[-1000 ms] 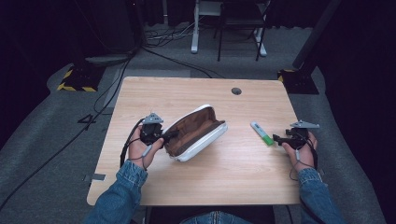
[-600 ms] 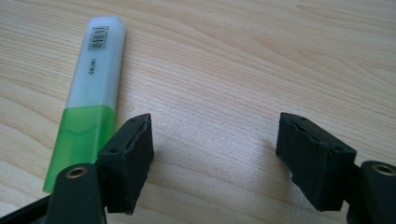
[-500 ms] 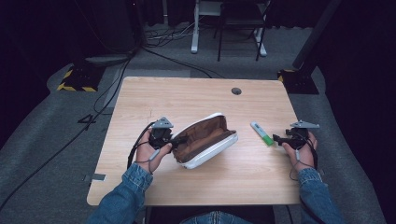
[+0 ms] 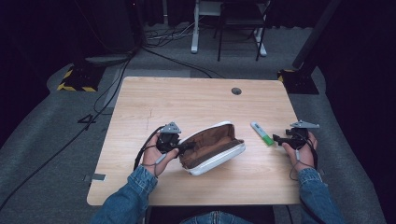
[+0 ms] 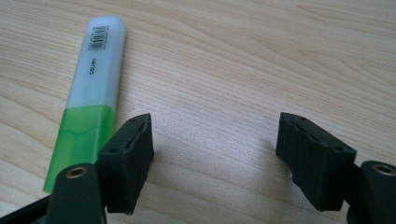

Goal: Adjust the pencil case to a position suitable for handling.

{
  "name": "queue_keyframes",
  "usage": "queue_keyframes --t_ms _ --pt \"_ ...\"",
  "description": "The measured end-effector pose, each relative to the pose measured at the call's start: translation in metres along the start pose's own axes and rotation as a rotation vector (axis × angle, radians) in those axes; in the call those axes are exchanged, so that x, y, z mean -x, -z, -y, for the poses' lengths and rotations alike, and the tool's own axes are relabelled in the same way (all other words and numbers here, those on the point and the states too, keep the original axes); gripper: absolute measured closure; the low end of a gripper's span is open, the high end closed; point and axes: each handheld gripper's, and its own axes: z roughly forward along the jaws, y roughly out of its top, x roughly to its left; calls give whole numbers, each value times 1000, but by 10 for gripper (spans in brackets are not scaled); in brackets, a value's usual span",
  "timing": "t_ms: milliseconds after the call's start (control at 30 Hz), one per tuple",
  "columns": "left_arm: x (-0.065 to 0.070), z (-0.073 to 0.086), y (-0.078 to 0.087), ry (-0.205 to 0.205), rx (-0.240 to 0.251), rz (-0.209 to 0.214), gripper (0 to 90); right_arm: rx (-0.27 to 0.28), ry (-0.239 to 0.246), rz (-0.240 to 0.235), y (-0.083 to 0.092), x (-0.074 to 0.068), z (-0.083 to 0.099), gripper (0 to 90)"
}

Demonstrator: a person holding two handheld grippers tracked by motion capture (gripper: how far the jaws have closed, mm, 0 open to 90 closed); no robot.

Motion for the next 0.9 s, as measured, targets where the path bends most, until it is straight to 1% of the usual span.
queue_keyframes --t_ms 33,133,200,300,400,500,567,600,700,767,833,900 --pt "0 1 -1 -3 -1 0 843 0 0 0 0 0 0 275" --pt "2 5 -8 7 -15 -3 843 0 0 0 0 0 0 275" --pt "1 6 -9 5 -22 -3 843 0 0 0 0 0 0 275" --pt "1 9 -13 13 -24 -5 842 0 0 -1 0 0 0 275" --pt "1 10 -16 17 -26 3 842 0 0 -1 0 0 0 275" --pt "1 12 -19 11 -42 4 840 0 0 -1 0 0 0 275" --pt "1 12 -20 6 -43 1 839 0 0 -1 0 0 0 275" --pt "1 13 -20 12 -43 -2 839 0 0 -1 0 0 0 275" --pt "-1 14 -22 7 -57 -8 834 0 0 -1 0 0 0 275" --pt "-4 18 -24 20 -69 -15 821 0 -1 -2 0 0 0 275" --pt "-6 20 -25 31 -68 -17 810 0 -2 -3 0 0 0 275" --pt "-7 20 -24 29 -75 -27 805 0 -2 -3 0 0 0 275"
